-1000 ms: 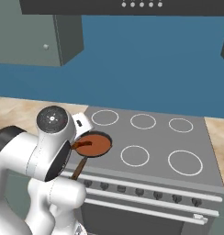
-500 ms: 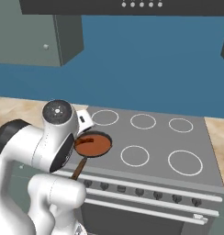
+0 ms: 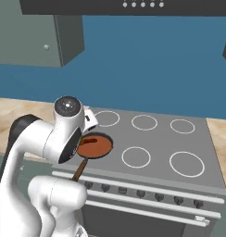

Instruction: Retrieve the chicken drumstick from the fridge and place it on the saucepan with marinade on the stove.

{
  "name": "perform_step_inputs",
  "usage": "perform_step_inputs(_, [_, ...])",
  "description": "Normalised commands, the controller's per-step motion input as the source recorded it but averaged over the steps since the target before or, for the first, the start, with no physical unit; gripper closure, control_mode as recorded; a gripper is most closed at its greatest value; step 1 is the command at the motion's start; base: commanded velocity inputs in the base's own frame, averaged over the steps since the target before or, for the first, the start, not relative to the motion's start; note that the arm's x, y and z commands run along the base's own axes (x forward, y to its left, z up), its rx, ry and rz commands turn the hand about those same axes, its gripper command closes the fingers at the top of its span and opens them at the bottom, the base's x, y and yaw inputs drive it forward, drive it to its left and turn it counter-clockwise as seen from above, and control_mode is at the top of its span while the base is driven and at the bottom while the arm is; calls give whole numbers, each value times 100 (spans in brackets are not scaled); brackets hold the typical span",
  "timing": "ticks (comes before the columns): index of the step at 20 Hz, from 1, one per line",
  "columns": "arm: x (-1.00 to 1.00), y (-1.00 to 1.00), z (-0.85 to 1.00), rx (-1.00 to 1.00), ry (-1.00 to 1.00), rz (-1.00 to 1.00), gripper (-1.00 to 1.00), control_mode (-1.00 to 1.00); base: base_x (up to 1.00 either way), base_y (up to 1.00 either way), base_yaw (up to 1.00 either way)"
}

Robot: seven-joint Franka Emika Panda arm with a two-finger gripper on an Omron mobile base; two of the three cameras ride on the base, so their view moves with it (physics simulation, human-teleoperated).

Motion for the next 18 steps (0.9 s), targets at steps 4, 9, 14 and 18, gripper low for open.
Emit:
perform_step_inputs(4, [19, 32, -34, -1, 2, -5, 100, -100, 0, 0, 0])
perform_step_inputs(9, [22, 29, -4, 0, 10, -11, 100, -100, 0, 0, 0])
perform_step_inputs(14, [35, 9, -13, 0, 3, -10, 100, -100, 0, 0, 0])
perform_step_inputs(18, [40, 0, -22, 0, 0, -2, 100, -100, 0, 0, 0])
